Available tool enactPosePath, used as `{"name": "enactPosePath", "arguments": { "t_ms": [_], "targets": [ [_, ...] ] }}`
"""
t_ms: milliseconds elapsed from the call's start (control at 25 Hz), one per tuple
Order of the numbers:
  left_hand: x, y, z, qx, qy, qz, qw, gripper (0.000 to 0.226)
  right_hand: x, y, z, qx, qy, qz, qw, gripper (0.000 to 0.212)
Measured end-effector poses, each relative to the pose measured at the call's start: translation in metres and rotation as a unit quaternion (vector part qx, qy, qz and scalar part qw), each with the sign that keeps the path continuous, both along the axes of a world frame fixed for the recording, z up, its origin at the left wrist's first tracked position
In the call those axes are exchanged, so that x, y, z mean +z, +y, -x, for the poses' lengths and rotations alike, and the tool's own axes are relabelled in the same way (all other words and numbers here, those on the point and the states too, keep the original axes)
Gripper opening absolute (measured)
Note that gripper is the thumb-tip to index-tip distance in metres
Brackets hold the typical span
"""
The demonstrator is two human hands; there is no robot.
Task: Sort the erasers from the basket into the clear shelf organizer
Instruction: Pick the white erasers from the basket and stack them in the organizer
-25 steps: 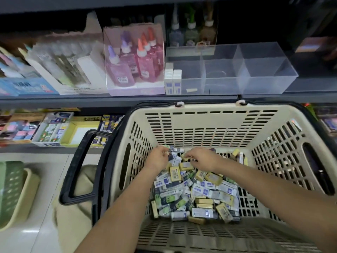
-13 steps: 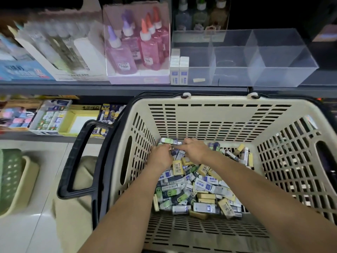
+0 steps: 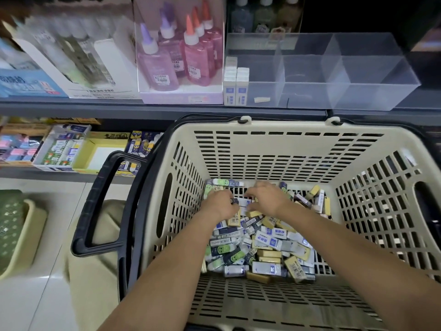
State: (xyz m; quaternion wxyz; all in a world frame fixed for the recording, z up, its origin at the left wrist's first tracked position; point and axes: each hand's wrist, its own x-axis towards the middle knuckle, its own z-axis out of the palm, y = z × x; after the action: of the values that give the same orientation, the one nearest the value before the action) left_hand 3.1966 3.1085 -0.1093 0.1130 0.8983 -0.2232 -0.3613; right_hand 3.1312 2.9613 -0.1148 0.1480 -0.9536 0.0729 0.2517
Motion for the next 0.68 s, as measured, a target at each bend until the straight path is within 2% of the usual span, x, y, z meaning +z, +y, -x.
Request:
{"name": "enactPosePath", "arguments": {
  "t_ms": [120, 320, 440, 560, 680],
  "targets": [
    [-0.005, 0.000, -0.005, 0.009, 0.040, 0.000, 0.999, 0.047, 0.000, 0.010, -0.004, -0.017, 0.019, -0.005, 1.000, 0.057],
    [-0.006, 0.004, -0.008, 0.040, 0.060, 0.009, 0.997, 0.032, 0.001, 0.020, -0.018, 0.021, 0.033, 0.072, 0.997, 0.062],
    [-0.005, 0.008, -0.003, 0.061, 0.002, 0.032, 0.998, 0.028, 0.002, 0.012, -0.017, 0.013, 0.047, 0.084, 0.995, 0.056],
    [-0.001, 0.006, -0.002, 0.038, -0.122, 0.065, 0.990, 0.030, 0.002, 0.003, -0.012, -0.028, 0.058, 0.067, 0.996, 0.038],
    [0.000, 0.001, -0.004, 0.067, -0.123, 0.122, 0.983, 0.032, 0.002, 0.007, -0.011, -0.046, 0.077, 0.057, 0.994, 0.035]
  ]
}}
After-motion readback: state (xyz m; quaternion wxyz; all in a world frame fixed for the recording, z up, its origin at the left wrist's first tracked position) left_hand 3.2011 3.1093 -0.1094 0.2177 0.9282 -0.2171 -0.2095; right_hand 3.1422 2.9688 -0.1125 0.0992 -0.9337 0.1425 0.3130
